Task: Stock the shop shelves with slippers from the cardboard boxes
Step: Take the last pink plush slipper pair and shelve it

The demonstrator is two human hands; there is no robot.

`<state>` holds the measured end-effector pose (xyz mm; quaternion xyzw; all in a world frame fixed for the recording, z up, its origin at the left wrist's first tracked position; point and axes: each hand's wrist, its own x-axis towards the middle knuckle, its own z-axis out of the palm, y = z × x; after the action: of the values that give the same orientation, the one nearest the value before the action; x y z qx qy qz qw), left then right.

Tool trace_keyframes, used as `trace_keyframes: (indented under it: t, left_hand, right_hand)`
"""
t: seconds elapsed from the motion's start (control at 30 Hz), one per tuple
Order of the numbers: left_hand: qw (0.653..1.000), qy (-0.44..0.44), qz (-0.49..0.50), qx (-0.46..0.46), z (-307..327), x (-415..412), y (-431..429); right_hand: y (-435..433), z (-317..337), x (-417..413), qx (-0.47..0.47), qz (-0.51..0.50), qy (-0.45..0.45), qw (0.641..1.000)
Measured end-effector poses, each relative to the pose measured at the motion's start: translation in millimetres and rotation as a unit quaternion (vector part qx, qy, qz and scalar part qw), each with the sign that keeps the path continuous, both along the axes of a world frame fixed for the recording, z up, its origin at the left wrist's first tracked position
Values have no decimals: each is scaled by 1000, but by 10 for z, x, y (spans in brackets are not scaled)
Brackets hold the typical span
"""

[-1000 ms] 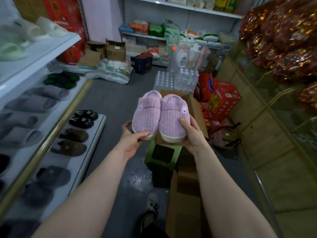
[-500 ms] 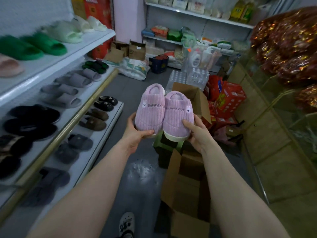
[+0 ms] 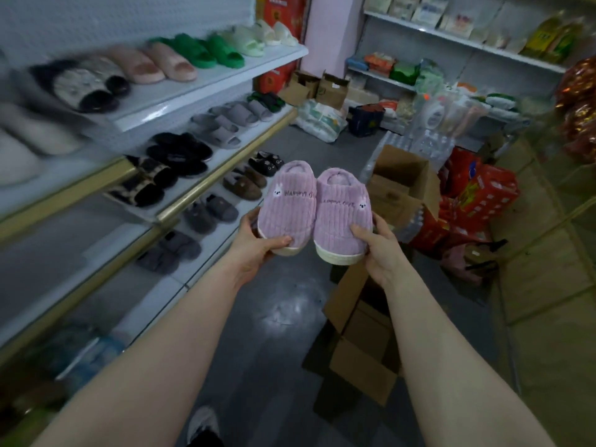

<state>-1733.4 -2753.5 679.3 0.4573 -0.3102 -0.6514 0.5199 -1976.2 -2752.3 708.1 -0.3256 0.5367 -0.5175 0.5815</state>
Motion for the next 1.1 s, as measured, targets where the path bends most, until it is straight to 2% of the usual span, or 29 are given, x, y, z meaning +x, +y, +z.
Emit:
trace_keyframes:
  t: [0.33,0.67,0.9,1.1]
  left_hand:
    - [996,-25,67,-48,157,1423,1431]
    - [977,-76,181,-82,380,3093,3071]
    - [957,-77,273,-56,249,4146,4014]
    - [949,-58,306,-51,199,4755,4489]
  right_hand:
    - [897,120,1449,-23,105,-18,994]
    - [2114,319,3406,-54,246,-8,968]
    - [2805,223,4570,-62,290,-43,954]
    - [3017,213,5229,-58,366,-27,928]
